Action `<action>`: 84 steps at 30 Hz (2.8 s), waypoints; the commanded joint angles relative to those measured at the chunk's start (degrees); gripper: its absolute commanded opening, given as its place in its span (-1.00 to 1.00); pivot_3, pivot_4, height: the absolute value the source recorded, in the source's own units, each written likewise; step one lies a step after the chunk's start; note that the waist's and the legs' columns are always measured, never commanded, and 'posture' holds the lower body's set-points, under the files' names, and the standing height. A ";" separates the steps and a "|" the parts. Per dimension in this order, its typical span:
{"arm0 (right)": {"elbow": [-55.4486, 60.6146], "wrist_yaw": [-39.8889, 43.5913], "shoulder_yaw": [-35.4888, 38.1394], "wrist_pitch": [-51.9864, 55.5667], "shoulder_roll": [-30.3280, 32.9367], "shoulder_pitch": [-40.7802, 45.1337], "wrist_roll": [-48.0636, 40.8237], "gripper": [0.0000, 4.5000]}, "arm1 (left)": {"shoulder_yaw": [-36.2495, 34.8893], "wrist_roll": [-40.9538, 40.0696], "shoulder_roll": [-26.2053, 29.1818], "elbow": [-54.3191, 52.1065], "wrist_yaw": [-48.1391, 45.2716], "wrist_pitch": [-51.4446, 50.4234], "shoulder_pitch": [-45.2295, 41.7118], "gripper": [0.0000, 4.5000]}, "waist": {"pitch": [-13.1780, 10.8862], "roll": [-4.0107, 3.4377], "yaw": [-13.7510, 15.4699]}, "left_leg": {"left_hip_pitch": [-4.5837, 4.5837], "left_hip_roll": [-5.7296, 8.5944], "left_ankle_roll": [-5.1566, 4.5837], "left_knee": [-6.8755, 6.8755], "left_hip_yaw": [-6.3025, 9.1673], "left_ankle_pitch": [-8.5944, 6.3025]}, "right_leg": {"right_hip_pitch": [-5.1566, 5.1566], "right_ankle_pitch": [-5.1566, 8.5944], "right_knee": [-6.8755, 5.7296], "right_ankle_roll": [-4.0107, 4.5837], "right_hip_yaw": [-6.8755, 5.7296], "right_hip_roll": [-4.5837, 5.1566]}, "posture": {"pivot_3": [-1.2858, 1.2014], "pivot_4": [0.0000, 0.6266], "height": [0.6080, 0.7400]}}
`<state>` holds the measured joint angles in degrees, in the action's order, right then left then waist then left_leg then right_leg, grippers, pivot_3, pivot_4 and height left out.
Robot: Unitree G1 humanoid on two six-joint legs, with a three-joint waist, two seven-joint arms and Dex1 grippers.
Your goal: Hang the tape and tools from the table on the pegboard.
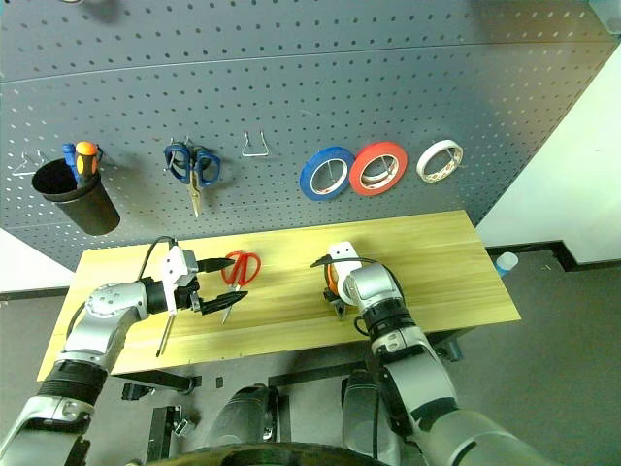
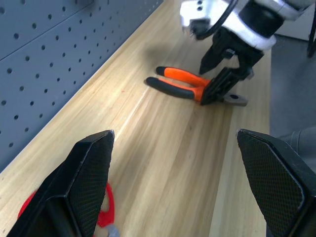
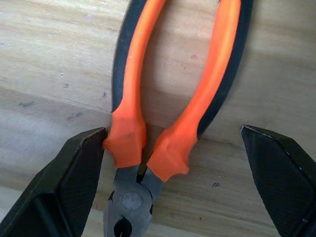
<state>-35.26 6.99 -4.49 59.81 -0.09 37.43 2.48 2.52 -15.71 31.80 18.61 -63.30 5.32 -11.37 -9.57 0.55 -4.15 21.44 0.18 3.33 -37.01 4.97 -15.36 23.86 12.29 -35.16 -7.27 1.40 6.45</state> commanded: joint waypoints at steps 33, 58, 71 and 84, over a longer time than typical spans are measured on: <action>41.87 26.64 -16.48 -40.96 15.76 -5.62 -1.33 0.16 | -23.39 -16.48 -1.19 -23.35 9.65 -0.93 18.20 0.84 | -0.31 0.11 0.19 | 0.80 -0.03 0.02 -0.03 0.04 0.00 | 0.76 0.16 0.04 -0.12 -0.03 0.00 | 0.01 -0.53 0.83; 24.78 17.47 -2.76 -59.45 1.13 18.81 -6.92 0.16 | -23.70 -14.99 -5.99 -42.13 24.07 -2.03 23.76 0.84 | -4.86 0.27 0.49 | 0.99 -0.03 0.04 0.04 0.07 0.02 | 1.02 0.04 0.00 0.11 -0.03 0.00 | 0.05 -0.15 0.83; 16.94 14.50 -3.08 -65.07 -2.43 22.18 -5.61 0.16 | -22.89 -14.66 -6.09 -40.64 24.09 -2.02 24.19 0.84 | -6.19 0.23 0.18 | 1.68 -0.03 0.04 0.07 0.06 0.02 | 1.76 -0.06 -0.13 -0.06 -0.04 0.00 | 0.05 -0.08 0.83; 9.05 12.77 -3.62 -71.92 -3.04 22.32 -2.58 0.55 | -22.76 -14.50 -6.53 -38.94 22.80 -0.65 24.39 0.84 | -6.25 0.24 0.18 | 1.80 -0.03 0.05 0.05 0.06 0.02 | 1.85 -0.05 -0.10 -0.04 -0.04 0.00 | 0.05 -0.13 0.83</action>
<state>-27.30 20.03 -8.41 -9.81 -2.45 57.39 -0.08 -19.76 -30.37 25.47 -20.06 -40.11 3.25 12.70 -15.83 0.78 -3.97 23.24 0.15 3.38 -36.95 5.03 -15.34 25.72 12.22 -35.27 -7.32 1.36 6.45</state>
